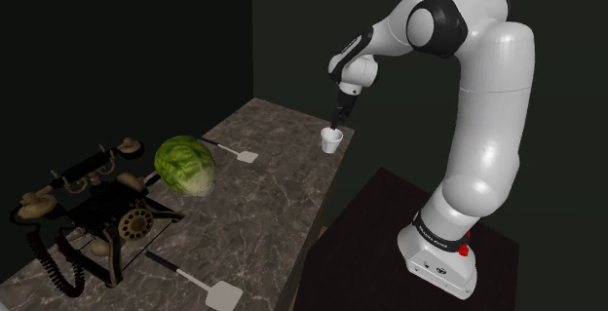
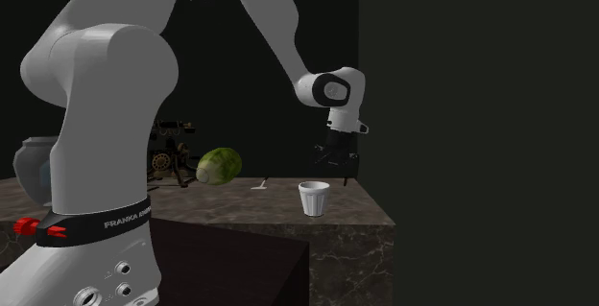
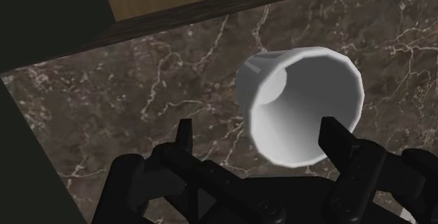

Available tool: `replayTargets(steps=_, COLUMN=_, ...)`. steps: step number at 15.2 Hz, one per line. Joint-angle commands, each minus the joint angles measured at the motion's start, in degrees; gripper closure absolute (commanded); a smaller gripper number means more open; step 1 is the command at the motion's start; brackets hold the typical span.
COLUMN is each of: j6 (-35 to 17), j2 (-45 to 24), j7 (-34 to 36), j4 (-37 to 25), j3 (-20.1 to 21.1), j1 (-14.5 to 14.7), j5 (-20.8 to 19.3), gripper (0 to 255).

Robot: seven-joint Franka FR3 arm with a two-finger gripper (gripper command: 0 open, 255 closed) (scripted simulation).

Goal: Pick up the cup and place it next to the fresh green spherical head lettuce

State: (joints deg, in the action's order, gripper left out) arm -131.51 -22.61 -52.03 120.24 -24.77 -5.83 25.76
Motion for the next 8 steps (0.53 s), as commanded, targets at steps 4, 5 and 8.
replayTargets(steps=4, j6=-2.8, j2=-2.83, j7=-1.57, j4=0.37, j3=1.39, j1=-0.55, j5=2.4, gripper=0)
replayTargets(steps=5, j6=-3.67, j2=-3.7, j7=-2.03, j4=0.46, j3=1.85, j1=-0.71, j5=3.12, gripper=0)
replayTargets(steps=8, j6=-3.67, j2=-3.7, j7=-2.03, j4=0.46, j3=1.85, j1=-0.71, j5=3.12, gripper=0)
